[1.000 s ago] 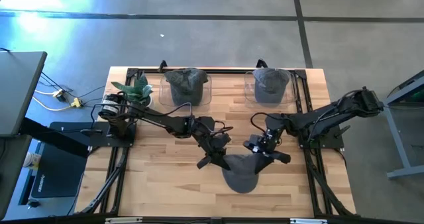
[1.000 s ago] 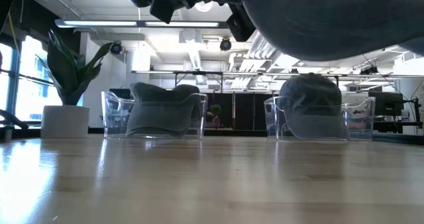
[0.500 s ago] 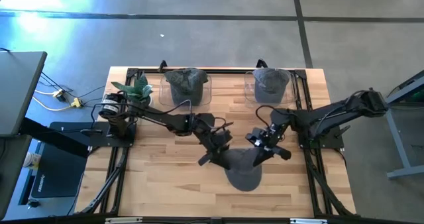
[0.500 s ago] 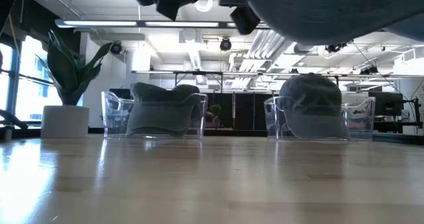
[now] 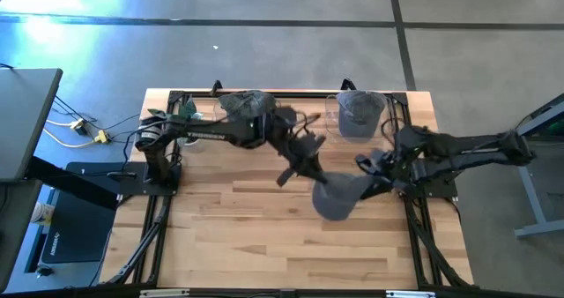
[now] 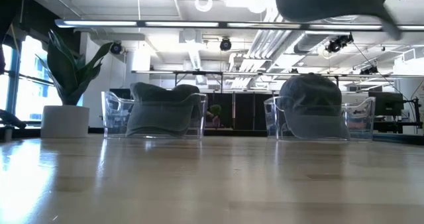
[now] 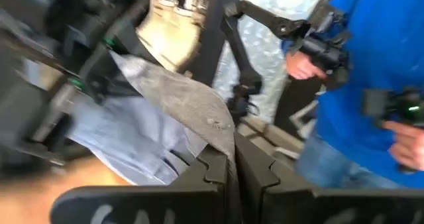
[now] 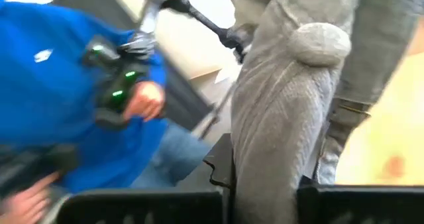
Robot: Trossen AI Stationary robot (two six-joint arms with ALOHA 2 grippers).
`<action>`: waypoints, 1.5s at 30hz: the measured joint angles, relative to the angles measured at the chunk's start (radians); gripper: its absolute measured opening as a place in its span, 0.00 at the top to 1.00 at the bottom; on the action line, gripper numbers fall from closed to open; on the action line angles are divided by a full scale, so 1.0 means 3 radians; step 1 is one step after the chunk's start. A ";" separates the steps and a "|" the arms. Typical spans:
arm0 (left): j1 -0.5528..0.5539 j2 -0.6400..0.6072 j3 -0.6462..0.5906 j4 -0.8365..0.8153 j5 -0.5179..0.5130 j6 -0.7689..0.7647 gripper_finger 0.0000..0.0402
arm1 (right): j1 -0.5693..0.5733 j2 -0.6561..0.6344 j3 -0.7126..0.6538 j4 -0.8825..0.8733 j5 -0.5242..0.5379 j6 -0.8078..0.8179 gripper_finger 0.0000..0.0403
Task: Pick & Place hat
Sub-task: Put the gray cap into the right transparent bin
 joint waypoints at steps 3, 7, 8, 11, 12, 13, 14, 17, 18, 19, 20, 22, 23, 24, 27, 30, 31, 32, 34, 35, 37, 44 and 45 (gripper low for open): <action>0.0146 0.0000 0.0135 -0.0020 0.0000 0.0146 0.96 | -0.0141 -0.0183 0.0125 -0.0373 0.0128 -0.0177 0.99; 0.0360 -0.0001 0.0224 -0.0022 0.0128 0.0240 0.99 | -0.0393 -0.0178 0.0385 -0.0800 0.0166 -0.0579 0.99; 0.0419 0.0000 0.0226 -0.0026 0.0165 0.0262 0.99 | -0.0463 -0.0143 0.0454 -0.0919 0.0185 -0.0709 0.99; 0.0583 0.0000 0.0230 -0.0028 0.0224 0.0339 0.99 | -0.0701 0.0005 0.0679 -0.1305 0.0305 -0.1105 0.99; 0.0633 -0.0001 0.0231 -0.0027 0.0237 0.0405 0.99 | -0.0794 0.0062 0.0766 -0.1445 0.0366 -0.1247 0.99; 0.0679 -0.0001 0.0231 -0.0026 0.0243 0.0488 0.99 | -0.0887 0.0126 0.0858 -0.1585 0.0445 -0.1388 0.98; 0.0723 -0.0001 0.0231 -0.0026 0.0239 0.0590 1.00 | -0.0979 0.0190 0.0953 -0.1728 0.0555 -0.1539 0.99; 0.0825 0.0098 0.0251 0.0114 0.0111 0.0908 1.00 | -0.1250 0.0399 0.1259 -0.2163 0.0908 -0.1968 0.99; 0.0853 0.0154 0.0254 0.0194 0.0040 0.0988 1.00 | -0.1341 0.0461 0.1354 -0.2295 0.1022 -0.2088 0.99; 0.0889 0.0188 0.0237 0.0208 0.0029 0.1020 1.00 | -0.1421 0.0524 0.1442 -0.2412 0.1112 -0.2196 0.99; 0.0931 0.0204 0.0222 0.0220 0.0027 0.1025 1.00 | -0.1504 0.0588 0.1523 -0.2526 0.1182 -0.2297 0.99; 0.0978 0.0276 0.0245 0.0488 -0.0021 0.1063 1.00 | -0.1669 0.0700 0.1654 -0.2699 0.1281 -0.2432 0.98; 0.0997 0.0354 0.0293 0.0640 -0.0063 0.1098 1.00 | -0.1750 0.0749 0.1708 -0.2791 0.1299 -0.2477 0.98; 0.1021 0.0407 0.0315 0.0711 -0.0088 0.1107 1.00 | -0.1830 0.0790 0.1751 -0.2862 0.1307 -0.2497 0.98; 0.1106 0.0499 0.0393 0.0601 -0.0033 0.1058 1.00 | -0.2031 0.0875 0.1809 -0.2915 0.1311 -0.2503 0.99; 0.1121 0.0689 0.0678 0.0769 -0.0101 0.1178 1.00 | -0.2196 0.0885 0.1824 -0.2911 0.1330 -0.2513 0.99; 0.1156 0.0706 0.0730 0.0678 0.0012 0.1145 1.00 | -0.2245 0.0883 0.1825 -0.2908 0.1354 -0.2526 0.99; 0.1186 0.0737 0.0789 0.0609 0.0111 0.1099 1.00 | -0.2291 0.0885 0.1825 -0.2910 0.1418 -0.2547 0.98; 0.1199 0.0825 0.0918 0.0620 0.0120 0.1132 1.00 | -0.2386 0.0881 0.1825 -0.2915 0.1534 -0.2619 0.98; 0.1183 0.0924 0.1020 0.0712 0.0031 0.1207 1.00 | -0.2434 0.0877 0.1825 -0.2929 0.1593 -0.2658 0.99; 0.1176 0.1027 0.1122 0.0668 0.0023 0.1208 1.00 | -0.2527 0.0874 0.1824 -0.3008 0.1692 -0.2715 0.99; 0.1157 0.1320 0.1374 0.0590 0.0045 0.1230 1.00 | -0.2801 0.0877 0.1822 -0.3149 0.2008 -0.2897 0.99; 0.1156 0.1333 0.1375 0.0569 0.0010 0.1228 1.00 | -0.2831 0.0877 0.1822 -0.3154 0.2022 -0.2926 0.99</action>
